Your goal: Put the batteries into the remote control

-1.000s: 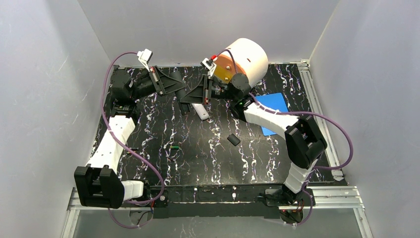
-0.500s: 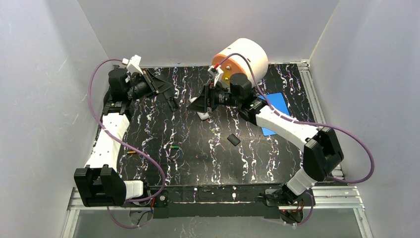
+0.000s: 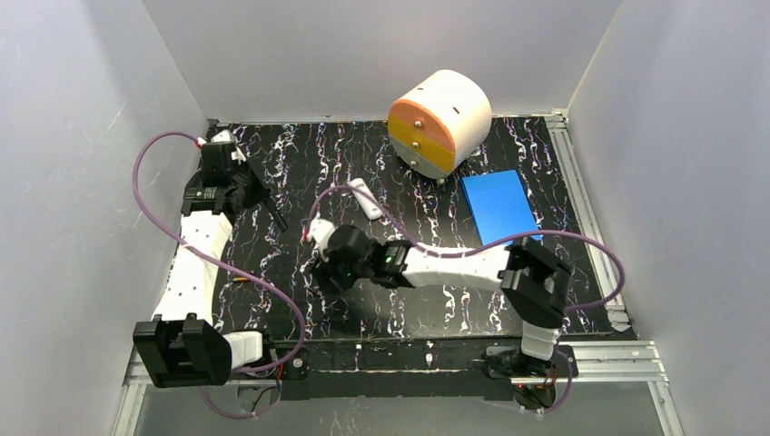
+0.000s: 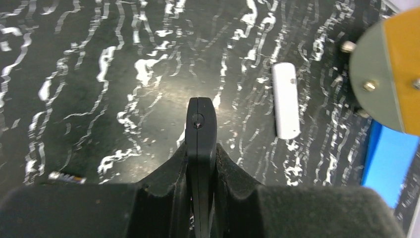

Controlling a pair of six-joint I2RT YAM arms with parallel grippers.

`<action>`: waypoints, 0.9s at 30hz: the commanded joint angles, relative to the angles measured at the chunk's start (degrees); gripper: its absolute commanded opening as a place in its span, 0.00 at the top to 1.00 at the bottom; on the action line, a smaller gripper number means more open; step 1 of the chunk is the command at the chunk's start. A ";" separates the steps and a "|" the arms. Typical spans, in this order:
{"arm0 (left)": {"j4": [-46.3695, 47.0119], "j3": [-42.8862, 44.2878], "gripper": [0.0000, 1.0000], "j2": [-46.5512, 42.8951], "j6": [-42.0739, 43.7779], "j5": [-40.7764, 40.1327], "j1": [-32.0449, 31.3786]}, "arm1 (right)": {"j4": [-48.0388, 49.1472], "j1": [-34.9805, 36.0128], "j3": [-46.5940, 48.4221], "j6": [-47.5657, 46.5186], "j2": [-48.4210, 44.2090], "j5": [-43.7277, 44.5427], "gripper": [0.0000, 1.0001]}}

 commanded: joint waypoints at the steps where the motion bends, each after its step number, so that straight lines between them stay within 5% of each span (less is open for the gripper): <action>1: -6.11 -0.37 1.00 -3.28 -0.49 -11.71 0.14 | 1.54 3.44 5.38 -4.93 4.98 6.83 0.28; 13: -8.18 -0.54 1.00 -4.12 1.18 -18.92 0.20 | -1.07 5.59 15.47 -1.03 18.21 9.26 0.31; 27: -7.66 -1.34 1.00 -4.43 1.74 -17.71 0.22 | -9.96 7.17 22.84 -0.40 24.44 13.45 0.59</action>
